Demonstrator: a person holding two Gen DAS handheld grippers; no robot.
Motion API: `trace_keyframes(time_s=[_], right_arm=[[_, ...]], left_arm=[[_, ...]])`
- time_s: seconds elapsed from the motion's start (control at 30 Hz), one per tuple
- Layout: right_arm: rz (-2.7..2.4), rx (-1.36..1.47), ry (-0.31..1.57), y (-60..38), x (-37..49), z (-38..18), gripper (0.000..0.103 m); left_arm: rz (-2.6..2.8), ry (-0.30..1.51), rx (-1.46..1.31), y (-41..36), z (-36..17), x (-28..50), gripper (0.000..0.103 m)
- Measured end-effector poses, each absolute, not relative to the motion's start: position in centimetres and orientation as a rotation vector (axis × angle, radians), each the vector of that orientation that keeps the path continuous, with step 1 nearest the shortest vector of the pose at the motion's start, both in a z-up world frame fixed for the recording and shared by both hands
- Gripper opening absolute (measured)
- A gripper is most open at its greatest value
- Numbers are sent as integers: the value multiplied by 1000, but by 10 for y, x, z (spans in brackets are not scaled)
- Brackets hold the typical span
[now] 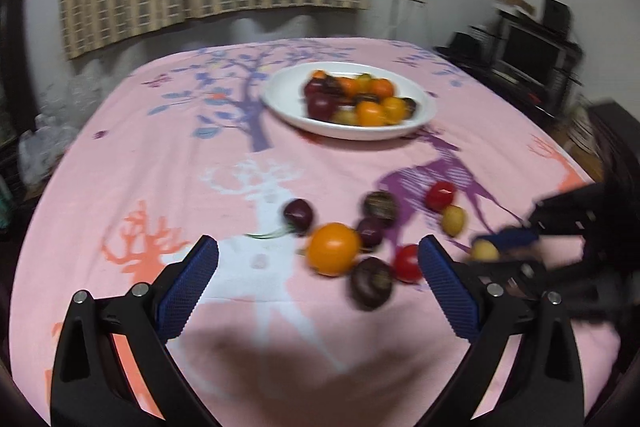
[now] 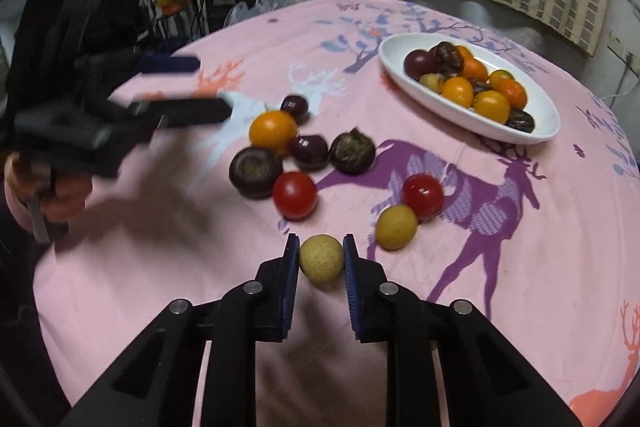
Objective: Organize fruits
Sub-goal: 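Grasp a yellow-green round fruit with the right tool while the left tool grasps a mangosteen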
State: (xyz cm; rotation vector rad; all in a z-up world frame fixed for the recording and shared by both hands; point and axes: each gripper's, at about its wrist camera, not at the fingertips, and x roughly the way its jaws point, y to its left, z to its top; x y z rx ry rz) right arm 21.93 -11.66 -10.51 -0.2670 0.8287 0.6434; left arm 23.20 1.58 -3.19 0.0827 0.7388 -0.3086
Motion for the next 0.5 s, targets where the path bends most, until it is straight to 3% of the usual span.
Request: trace_keyframes(time_s=[0.1, 0.3, 0.5], right_arm=[[621, -246, 823, -122, 222, -102, 22], [610, -225, 802, -128, 223, -95, 22], [611, -224, 783, -129, 220, -92, 22]], left_arm=[[-381, 794, 132, 2, -44, 231, 69], [-435, 858, 207, -18, -64, 230, 56], [-439, 892, 242, -25, -75, 234, 51]])
